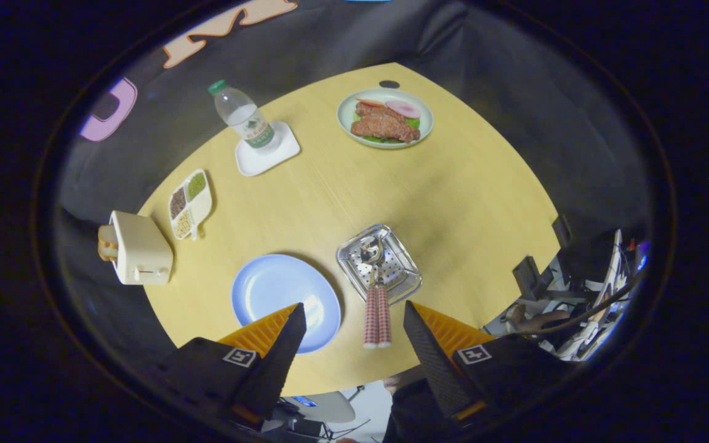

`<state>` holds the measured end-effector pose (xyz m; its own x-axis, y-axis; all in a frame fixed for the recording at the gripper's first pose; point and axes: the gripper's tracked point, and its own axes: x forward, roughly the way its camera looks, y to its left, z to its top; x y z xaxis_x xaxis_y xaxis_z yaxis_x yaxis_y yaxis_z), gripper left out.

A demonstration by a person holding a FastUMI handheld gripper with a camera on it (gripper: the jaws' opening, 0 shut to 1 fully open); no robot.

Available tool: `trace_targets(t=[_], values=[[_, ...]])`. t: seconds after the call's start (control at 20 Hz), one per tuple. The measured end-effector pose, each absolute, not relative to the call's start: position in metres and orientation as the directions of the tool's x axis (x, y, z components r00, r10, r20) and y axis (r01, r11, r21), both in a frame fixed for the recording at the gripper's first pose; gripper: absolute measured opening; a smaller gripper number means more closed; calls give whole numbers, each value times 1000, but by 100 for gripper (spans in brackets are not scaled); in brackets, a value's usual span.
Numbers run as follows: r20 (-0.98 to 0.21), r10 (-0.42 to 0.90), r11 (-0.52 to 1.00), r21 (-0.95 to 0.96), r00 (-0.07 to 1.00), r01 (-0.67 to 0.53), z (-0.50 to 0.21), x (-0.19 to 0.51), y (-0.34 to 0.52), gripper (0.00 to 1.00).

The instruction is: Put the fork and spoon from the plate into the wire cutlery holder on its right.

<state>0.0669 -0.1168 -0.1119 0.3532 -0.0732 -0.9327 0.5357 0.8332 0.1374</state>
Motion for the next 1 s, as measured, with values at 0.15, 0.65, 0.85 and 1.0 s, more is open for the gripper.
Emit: trace_targets(t=[0.15,0.65,0.85,1.0], values=[[-875,-138,858,128,463,497,-90,70,-113,100],[-460,-245,944,86,854,317,-18,82,-111,100],[-198,-230,970,25,953,240,36,78,-104,100],[-68,-211,976,43,975,214,67,65,-94,100]])
